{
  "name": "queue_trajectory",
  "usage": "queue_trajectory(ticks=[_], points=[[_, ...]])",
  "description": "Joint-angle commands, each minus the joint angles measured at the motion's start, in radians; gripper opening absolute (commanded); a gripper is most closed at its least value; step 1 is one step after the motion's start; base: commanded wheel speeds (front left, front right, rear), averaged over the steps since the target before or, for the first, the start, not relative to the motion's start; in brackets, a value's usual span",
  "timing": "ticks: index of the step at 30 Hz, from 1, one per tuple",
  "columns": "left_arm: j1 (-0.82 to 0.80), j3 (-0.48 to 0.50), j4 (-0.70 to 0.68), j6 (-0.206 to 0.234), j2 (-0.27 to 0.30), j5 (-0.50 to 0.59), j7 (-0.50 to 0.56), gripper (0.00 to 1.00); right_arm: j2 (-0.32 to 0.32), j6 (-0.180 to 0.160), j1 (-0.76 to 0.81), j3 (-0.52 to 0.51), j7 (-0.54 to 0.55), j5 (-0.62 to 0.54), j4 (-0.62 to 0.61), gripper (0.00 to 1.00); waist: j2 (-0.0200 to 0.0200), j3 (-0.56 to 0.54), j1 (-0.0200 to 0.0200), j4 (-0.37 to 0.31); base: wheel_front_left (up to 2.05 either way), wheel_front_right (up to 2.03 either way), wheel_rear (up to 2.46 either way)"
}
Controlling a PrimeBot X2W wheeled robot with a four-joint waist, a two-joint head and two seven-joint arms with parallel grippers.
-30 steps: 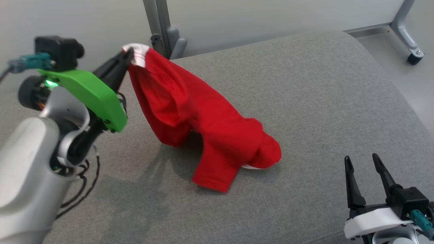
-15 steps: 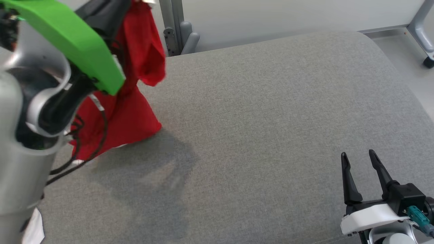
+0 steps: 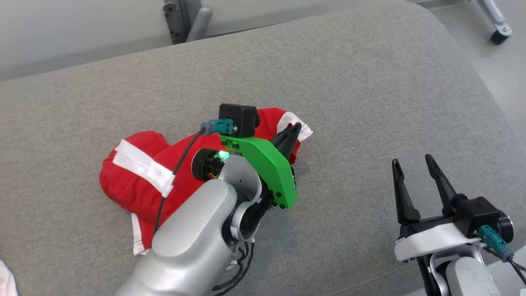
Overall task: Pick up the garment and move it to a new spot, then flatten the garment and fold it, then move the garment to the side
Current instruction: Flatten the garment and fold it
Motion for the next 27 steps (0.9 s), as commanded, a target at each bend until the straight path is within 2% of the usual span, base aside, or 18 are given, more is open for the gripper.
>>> queue_trajectory(ticks=[1,10,11,12,13,16,21,24,27], points=[[0.003,-0.01,0.017,-0.004,-0.002,-0.01,-0.014,0.0,-0.002,-0.001,-0.014,0.002,-0.003,0.005,0.002,1.0,-0.0001,0.045,0.0,-0.058,0.0,0.0,0.0],[-0.057,-0.196,0.189,0.035,-0.004,-0.165,-0.198,0.0,-0.002,-0.001,-0.036,0.02,-0.003,0.021,0.02,1.0,-0.0001,0.078,0.0,-0.132,0.0,0.0,0.0],[-0.065,-0.208,0.202,0.042,-0.003,-0.171,-0.22,0.09,-0.002,-0.001,-0.036,0.019,-0.003,0.023,0.021,1.0,-0.0001,0.079,0.0,-0.133,0.0,0.0,0.0],[-0.073,-0.224,0.215,0.049,-0.003,-0.182,-0.24,0.47,-0.001,-0.001,-0.035,0.018,-0.003,0.024,0.021,1.0,-0.0001,0.081,0.0,-0.132,0.0,0.0,0.0],[-0.077,-0.24,0.227,0.055,-0.003,-0.191,-0.254,1.0,-0.001,-0.001,-0.033,0.016,-0.003,0.023,0.022,1.0,-0.0001,0.081,0.0,-0.131,0.0,0.0,0.0],[-0.108,-0.298,0.252,0.051,-0.004,-0.21,-0.305,1.0,-0.002,-0.001,-0.024,0.005,-0.003,0.017,0.026,1.0,-0.0001,0.074,0.0,-0.115,0.0,0.0,0.0],[-0.084,-0.318,0.24,0.032,-0.002,-0.197,-0.389,1.0,-0.002,-0.001,-0.006,-0.015,-0.003,-0.002,0.021,1.0,-0.0001,0.041,0.0,-0.084,0.0,0.0,0.0],[-0.049,-0.316,0.195,0.034,0.036,-0.168,-0.437,1.0,-0.002,-0.001,0.008,-0.035,-0.003,-0.013,0.013,1.0,-0.0001,0.012,0.0,-0.06,0.0,0.0,0.0],[0.007,-0.302,0.116,0.059,0.086,-0.123,-0.468,1.0,-0.002,-0.001,0.033,-0.061,-0.003,-0.021,0.002,1.0,-0.0001,-0.023,0.0,-0.028,0.0,0.0,0.0]])
